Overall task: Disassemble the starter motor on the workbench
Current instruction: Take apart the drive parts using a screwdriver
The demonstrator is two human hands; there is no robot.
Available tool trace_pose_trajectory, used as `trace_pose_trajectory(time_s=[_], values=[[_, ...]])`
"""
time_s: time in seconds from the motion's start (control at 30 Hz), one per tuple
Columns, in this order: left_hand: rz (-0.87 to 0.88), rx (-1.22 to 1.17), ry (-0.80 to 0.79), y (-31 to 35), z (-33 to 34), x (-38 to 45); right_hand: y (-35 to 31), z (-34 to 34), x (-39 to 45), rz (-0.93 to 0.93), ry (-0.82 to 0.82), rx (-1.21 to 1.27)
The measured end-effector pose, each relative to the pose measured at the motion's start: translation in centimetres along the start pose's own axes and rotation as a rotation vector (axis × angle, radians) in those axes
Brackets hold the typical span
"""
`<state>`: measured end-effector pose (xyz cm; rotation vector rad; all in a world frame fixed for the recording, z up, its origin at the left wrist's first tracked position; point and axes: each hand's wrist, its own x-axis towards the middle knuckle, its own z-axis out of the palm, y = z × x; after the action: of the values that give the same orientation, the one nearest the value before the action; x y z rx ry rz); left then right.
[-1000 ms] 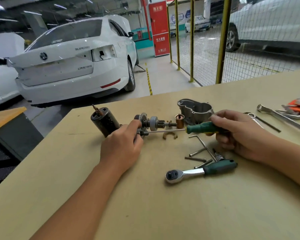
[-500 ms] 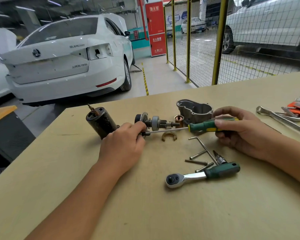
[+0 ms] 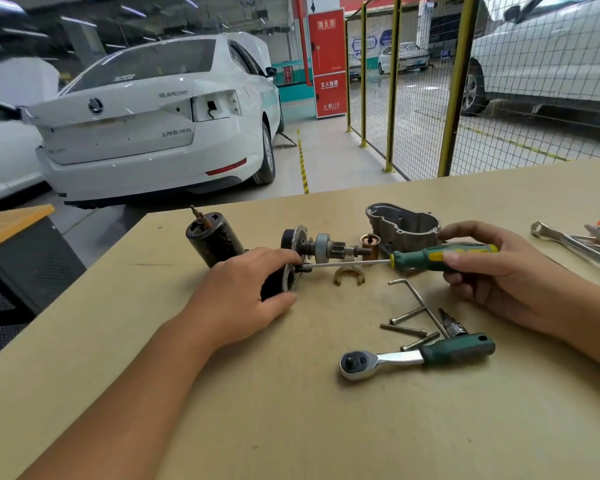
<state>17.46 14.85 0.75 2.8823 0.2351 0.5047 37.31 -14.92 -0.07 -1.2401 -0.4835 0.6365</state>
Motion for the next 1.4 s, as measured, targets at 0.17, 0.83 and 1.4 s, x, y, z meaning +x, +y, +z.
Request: trace_pose_trajectory(time_s=[0.17, 0.83, 1.4], values=[[-0.01, 0.0, 0.018, 0.0, 0.2, -0.2, -0.3, 0.2, 0.0, 0.024, 0.055, -0.09], [0.001, 0.016, 0.054, -0.2, 0.6, -0.1, -0.4, 0.6, -0.3, 0.048, 0.052, -0.106], [-0.012, 0.011, 0.058, -0.3, 0.8, -0.3, -0.5, 0.4, -0.6, 0.021, 0.039, -0.12]])
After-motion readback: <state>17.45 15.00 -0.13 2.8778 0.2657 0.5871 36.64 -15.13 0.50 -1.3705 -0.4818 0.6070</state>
